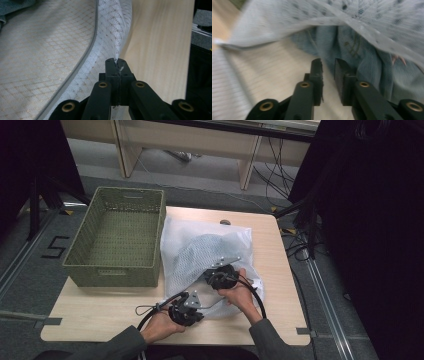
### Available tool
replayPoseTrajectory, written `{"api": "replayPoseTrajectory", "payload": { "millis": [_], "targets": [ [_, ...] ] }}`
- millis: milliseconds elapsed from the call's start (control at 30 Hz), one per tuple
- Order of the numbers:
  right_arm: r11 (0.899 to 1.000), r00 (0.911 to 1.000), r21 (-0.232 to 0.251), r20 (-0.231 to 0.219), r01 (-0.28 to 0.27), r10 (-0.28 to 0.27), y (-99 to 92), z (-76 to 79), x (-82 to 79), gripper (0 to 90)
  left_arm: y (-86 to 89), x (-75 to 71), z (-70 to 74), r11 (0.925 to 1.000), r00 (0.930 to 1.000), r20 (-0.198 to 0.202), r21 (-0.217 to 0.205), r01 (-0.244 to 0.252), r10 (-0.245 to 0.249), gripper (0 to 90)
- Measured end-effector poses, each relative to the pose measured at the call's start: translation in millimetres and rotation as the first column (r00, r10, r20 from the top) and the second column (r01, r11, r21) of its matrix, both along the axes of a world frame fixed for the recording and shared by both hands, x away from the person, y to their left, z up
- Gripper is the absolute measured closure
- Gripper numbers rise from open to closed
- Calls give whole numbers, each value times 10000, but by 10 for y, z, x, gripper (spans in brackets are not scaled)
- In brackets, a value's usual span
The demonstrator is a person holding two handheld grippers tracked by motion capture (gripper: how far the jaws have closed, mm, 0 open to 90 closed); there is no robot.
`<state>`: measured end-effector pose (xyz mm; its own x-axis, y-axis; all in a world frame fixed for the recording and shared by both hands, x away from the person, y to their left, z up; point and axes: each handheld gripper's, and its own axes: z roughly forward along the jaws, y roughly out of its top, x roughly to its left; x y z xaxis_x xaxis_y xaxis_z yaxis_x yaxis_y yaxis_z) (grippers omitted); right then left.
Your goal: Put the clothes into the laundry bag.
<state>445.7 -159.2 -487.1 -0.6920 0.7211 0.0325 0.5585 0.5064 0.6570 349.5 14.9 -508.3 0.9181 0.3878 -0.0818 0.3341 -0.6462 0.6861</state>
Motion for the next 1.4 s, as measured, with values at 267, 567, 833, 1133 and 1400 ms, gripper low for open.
{"api": "replayPoseTrajectory", "payload": {
  "millis": [267,567,833,1133,1400],
  "targets": [
    [9900,9841,-245,1154,1388,-1351,11,-153,292,870,22,-39,1,9999,9998,-185,-69,-99,98,884],
    [9976,9981,538,404,435,-457,-109,92,73,582,59,-5,21,9999,9995,-308,47,-104,105,813],
    [9966,9789,751,1986,331,-475,-479,660,-204,540,176,-26,300,9941,9983,-137,-918,-569,559,579],
    [9883,9716,-1475,2365,394,-35,-484,352,126,850,513,40,533,9763,9778,573,-924,-1956,2014,401],
    [9946,9754,-1021,2203,160,70,-614,607,-169,900,790,164,570,9480,9451,836,-702,-3105,3158,354]
  ]
}}
